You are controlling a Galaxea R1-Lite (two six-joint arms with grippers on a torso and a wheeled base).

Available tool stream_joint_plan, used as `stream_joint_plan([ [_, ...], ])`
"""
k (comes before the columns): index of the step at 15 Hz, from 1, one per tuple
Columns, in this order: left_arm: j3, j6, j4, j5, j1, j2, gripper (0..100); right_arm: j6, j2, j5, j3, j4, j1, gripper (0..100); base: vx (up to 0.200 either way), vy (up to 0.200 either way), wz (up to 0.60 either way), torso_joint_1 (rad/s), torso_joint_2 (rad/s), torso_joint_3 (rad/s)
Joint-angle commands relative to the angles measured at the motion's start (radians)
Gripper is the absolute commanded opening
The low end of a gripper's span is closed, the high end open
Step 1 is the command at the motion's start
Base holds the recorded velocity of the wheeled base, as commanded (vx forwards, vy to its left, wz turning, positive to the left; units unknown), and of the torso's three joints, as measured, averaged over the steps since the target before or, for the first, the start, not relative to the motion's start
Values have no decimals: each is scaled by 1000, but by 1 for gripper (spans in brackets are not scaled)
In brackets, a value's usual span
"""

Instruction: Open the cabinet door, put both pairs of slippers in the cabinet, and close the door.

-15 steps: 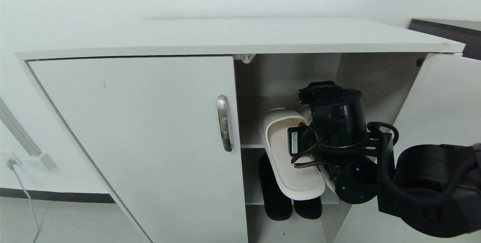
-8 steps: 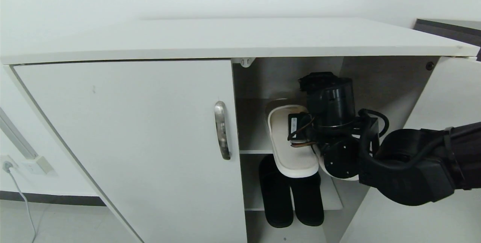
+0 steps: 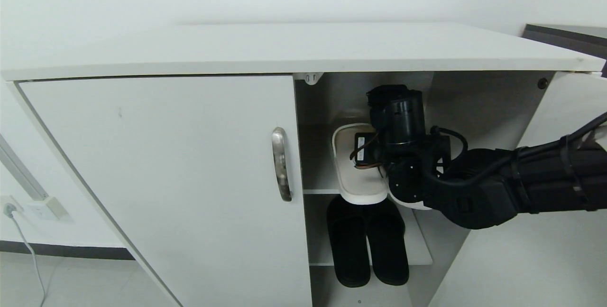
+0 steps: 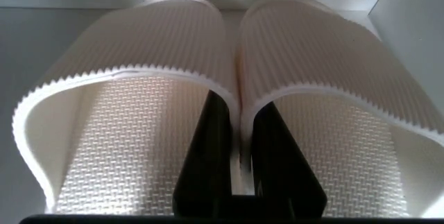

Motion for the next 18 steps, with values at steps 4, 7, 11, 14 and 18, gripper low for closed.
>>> stream_joint_plan([
  [4, 0, 0, 0, 0, 0, 1, 0, 0, 46, 12, -22, 0, -20, 0, 0, 0, 0, 0, 0, 0],
  [7, 0, 0, 0, 0, 0, 1, 0, 1, 58, 12, -31, -2, -27, 0, 0, 0, 0, 0, 0, 0],
  [11, 0, 0, 0, 0, 0, 1, 0, -2, 49, 10, -11, 0, -24, 100, 0, 0, 0, 0, 0, 0],
  [14, 0, 0, 0, 0, 0, 0, 0, -2, 26, 10, 6, 0, -20, 100, 0, 0, 0, 0, 0, 0],
  [18, 0, 0, 0, 0, 0, 0, 0, -3, -69, 4, 104, -6, 25, 100, 0, 0, 0, 0, 0, 0],
])
